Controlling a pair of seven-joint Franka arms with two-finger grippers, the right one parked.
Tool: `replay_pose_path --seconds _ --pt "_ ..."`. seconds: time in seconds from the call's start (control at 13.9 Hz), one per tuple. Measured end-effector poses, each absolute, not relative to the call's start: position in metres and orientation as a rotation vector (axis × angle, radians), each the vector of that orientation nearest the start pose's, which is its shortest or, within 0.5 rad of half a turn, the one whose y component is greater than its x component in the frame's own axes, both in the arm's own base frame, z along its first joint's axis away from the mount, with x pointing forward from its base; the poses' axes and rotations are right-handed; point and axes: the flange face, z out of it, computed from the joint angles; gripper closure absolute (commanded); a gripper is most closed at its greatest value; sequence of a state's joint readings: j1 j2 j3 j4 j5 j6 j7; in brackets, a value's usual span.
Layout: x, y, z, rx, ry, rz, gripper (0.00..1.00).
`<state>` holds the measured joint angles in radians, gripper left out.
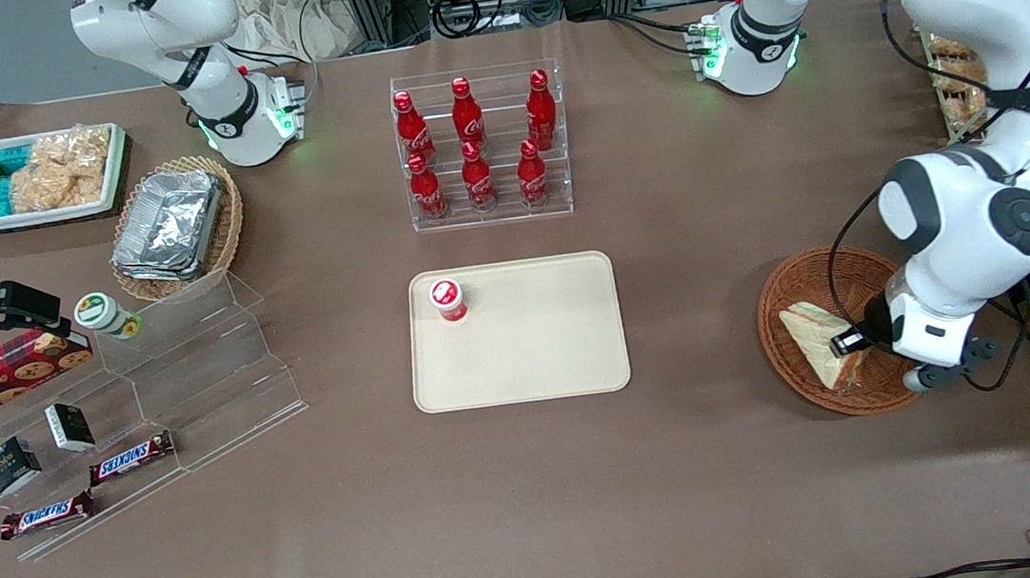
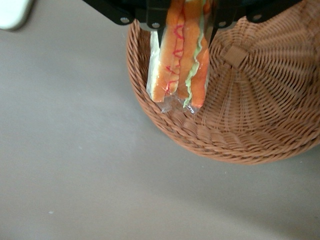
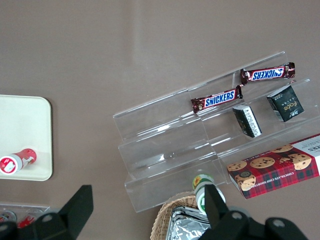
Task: Place sandwich from basket to tray
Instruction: 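Lift the sandwich with the left gripper and carry it over the cream tray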
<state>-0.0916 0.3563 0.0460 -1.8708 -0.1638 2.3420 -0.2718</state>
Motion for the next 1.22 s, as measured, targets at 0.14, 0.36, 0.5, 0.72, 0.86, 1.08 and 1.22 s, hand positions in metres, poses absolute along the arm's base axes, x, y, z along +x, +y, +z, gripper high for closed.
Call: replay_pose_path --seconds 0.14,0.36,0.5,0.72,0.86,1.08,1.22 --pt "0.641 -0.037 0.379 -3.233 -0.515 -0.125 0.69" --pt "0.624 -0.039 0.457 -3.229 -0.447 -0.046 0.69" --pt "0.607 -0.042 0.511 -3.215 -0.415 0.014 0.69" --pt "0.583 -0.069 0.573 -3.177 -0.420 0.048 0.69" --pt "0.566 -0.109 0.599 -3.162 -0.445 0.057 0.69" --pt "0.539 -0.189 0.613 -3.114 -0.488 0.038 0.69" --pt "0.522 -0.239 0.605 -3.080 -0.509 0.028 0.69"
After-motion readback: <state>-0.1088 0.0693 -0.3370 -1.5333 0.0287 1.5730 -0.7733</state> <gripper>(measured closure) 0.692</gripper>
